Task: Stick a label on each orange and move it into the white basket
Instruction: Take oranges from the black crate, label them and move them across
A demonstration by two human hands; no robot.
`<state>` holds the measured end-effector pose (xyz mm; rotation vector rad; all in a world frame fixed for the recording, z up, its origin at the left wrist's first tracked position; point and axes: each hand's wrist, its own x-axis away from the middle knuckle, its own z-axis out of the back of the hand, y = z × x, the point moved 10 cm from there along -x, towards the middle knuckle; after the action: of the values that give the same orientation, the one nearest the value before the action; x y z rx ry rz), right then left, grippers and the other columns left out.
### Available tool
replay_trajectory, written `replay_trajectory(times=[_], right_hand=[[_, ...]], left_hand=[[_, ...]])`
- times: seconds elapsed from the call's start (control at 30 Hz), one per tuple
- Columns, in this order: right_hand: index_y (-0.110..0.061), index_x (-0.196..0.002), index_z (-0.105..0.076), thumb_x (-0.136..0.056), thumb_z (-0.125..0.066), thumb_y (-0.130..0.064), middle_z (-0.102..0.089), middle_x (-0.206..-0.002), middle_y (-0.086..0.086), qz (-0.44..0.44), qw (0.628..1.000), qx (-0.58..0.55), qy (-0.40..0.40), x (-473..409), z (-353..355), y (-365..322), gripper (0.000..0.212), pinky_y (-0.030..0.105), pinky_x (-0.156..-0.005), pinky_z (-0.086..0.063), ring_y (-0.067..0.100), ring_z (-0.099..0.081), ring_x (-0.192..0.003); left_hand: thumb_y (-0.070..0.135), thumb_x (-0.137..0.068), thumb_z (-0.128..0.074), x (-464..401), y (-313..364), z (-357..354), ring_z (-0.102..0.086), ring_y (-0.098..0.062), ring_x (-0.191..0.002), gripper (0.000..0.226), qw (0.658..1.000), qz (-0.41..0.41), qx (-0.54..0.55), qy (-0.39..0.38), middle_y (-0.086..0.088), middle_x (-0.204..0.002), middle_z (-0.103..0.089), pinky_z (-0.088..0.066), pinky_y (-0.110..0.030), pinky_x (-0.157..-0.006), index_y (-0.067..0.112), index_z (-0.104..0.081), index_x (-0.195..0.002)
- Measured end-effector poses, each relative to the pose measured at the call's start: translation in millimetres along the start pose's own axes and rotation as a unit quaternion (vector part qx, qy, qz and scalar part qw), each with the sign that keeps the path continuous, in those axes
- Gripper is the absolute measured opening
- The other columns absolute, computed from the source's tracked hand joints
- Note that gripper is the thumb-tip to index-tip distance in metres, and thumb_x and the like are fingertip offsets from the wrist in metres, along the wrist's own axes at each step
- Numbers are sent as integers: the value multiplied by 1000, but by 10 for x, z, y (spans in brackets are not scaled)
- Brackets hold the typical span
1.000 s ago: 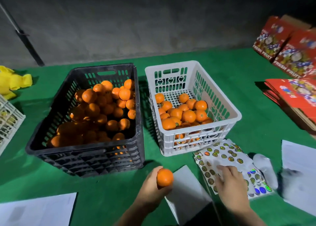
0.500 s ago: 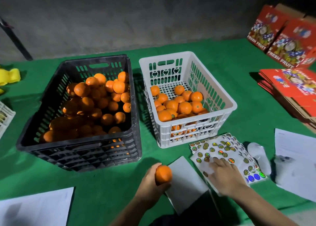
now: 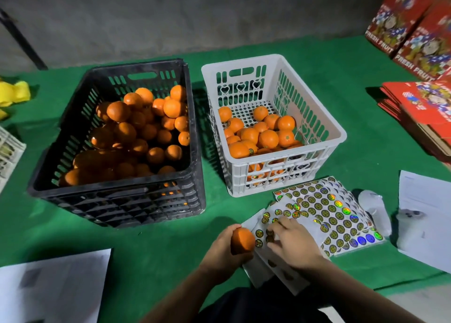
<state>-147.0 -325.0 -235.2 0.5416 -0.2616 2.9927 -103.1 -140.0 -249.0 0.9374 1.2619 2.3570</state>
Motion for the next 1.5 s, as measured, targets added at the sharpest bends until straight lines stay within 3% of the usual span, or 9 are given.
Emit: replay_trajectory(times=[0.2,0.33,0.5,0.73,0.87,1.07,1.23,1.37,1.5], right_hand=[[-27,-125,-63,-101,-49,-32,-55,-126,-1,2,999,-25,22,-142,-59,0,27,34,-98,-46,23,-53,-119],[-18,-95,-67,-102,-56,-23,-56,-97,-4,-14,984,-161,72,-106,58,104,14,27,-75,-41,20,-59,-95],[-20,-98,-70,-103,-61,-19,-67,-88,-11,-42,923,-346,164,113,436,161,11,25,-72,-47,8,-63,-82],[-28,-104,-69,-100,-58,-38,-63,-104,-16,92,911,-355,188,497,1004,-450,15,20,-81,-47,9,-61,-98],[-21,-108,-70,-98,-66,-22,-58,-107,-7,134,933,-246,226,562,1170,-654,11,32,-84,-47,11,-55,-99],[-21,-135,-64,-97,-56,-32,-54,-121,-3,176,929,-186,267,687,1474,-747,40,35,-89,-50,16,-52,-111],[-17,-146,-56,-89,-54,-26,-49,-148,-3,264,922,-193,208,780,1562,-1001,57,39,-107,-41,21,-46,-131],[-20,-157,-41,-94,-57,-43,-44,-158,-8,252,922,-214,200,781,1641,-990,69,41,-114,-41,13,-44,-141],[-20,-161,-33,-92,-65,-42,-30,-166,-14,264,913,-234,205,754,1707,-1056,79,35,-120,-35,9,-33,-151]], left_hand=[[31,-83,-85,-11,47,-340,-57,-13,-116,78,992,-24,-72,-100,8,-133,-57,-46,-22,-99,36,-43,-148],[34,-84,-83,-28,8,-414,-57,-13,-113,78,987,-20,-92,-128,9,-128,-57,-43,-21,-92,38,-40,-149],[33,-83,-86,-10,54,-348,-59,-14,-116,77,993,-28,-45,-105,10,-131,-58,-50,-31,-104,38,-44,-147],[38,-78,-90,88,433,37,-67,-10,-112,75,991,-75,113,-22,10,-130,-63,-56,-31,-97,35,-48,-140],[39,-73,-92,175,660,192,-70,-4,-105,72,982,-77,171,3,13,-122,-69,-55,-23,-90,43,-53,-132],[32,-78,-88,325,931,374,-73,-10,-93,54,970,-87,227,25,7,-108,-75,-57,-25,-78,44,-63,-124],[26,-78,-91,408,1192,398,-71,-28,-101,59,968,-128,208,-63,-15,-113,-73,-55,-58,-94,23,-63,-129],[30,-78,-88,453,1251,497,-64,-17,-82,58,959,-109,252,-69,-7,-99,-71,-54,-36,-66,15,-65,-128],[32,-80,-84,467,1329,617,-65,-16,-76,55,955,-111,267,-63,-4,-98,-71,-52,-28,-62,12,-65,-128]])
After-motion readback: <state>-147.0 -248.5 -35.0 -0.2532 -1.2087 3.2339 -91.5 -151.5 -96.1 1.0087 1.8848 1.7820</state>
